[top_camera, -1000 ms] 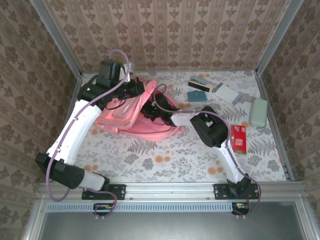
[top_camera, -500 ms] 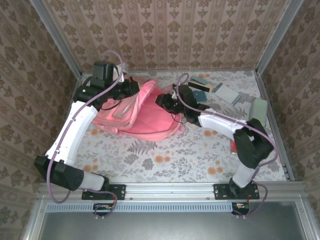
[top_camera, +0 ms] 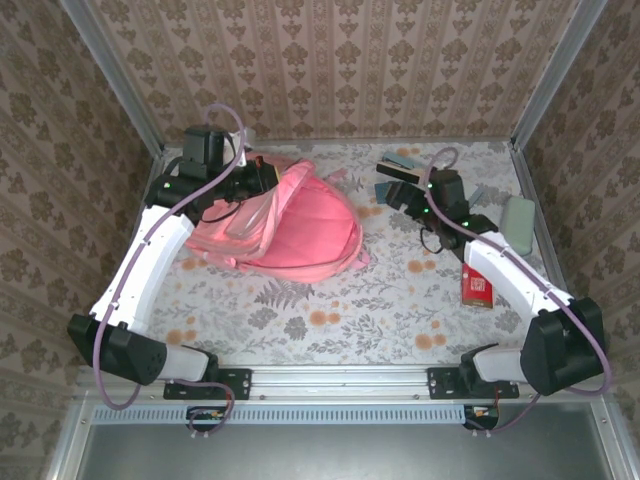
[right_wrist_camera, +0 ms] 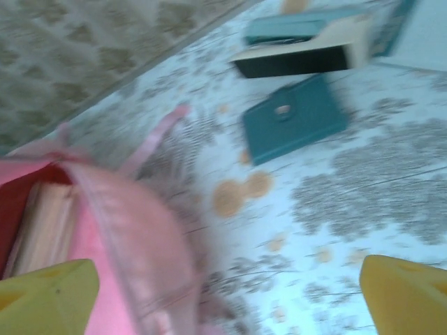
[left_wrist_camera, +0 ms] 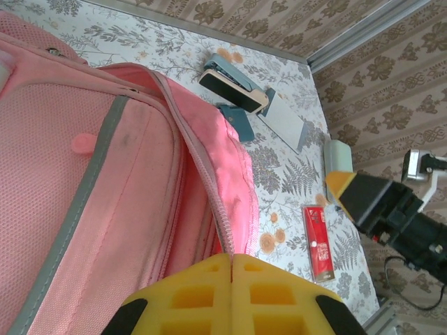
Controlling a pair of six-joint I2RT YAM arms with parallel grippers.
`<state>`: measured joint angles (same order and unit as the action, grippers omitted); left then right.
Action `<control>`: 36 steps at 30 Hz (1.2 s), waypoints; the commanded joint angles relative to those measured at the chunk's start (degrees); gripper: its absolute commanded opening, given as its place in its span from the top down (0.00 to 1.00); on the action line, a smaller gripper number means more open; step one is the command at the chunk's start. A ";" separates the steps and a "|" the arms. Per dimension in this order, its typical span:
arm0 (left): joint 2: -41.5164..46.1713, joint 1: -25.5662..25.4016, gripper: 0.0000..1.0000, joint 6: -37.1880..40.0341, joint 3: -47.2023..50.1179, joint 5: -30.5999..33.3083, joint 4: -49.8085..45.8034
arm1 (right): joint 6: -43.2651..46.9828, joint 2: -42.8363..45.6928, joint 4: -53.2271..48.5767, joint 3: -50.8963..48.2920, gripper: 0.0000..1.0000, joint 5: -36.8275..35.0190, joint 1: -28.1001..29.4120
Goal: Pack the student bag
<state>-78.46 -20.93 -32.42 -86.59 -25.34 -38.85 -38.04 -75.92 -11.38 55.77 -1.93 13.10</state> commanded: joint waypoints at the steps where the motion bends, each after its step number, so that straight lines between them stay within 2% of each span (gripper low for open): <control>1: 2.43 0.61 1.00 -0.36 -0.17 -0.66 3.69 | 3.42 -2.40 -3.08 0.31 0.00 0.99 -5.35; 7: 2.43 0.53 1.00 -0.77 -0.06 -1.02 3.69 | 3.03 -13.76 -4.32 8.63 0.00 5.99 -14.34; 12: 2.62 0.54 1.00 -0.80 -0.05 -1.02 3.41 | 3.32 -24.01 -7.47 18.65 0.00 7.81 -18.03; 21: 2.86 0.53 1.00 -1.00 0.43 -0.60 3.35 | 5.15 -38.93 -11.85 34.52 0.00 8.40 -19.78; 25: 2.73 0.49 1.00 -1.15 0.44 -0.50 3.43 | 3.04 -45.43 -14.13 40.44 0.00 9.60 -20.96; 36: 2.52 0.45 1.00 -0.67 -0.49 -0.41 2.25 | 2.49 -57.03 -22.77 50.81 0.00 11.04 -22.47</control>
<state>-78.24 -20.91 -33.04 -85.95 -25.76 -38.50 -34.74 -130.58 -28.18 104.64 8.16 -8.69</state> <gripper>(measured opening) 0.044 0.996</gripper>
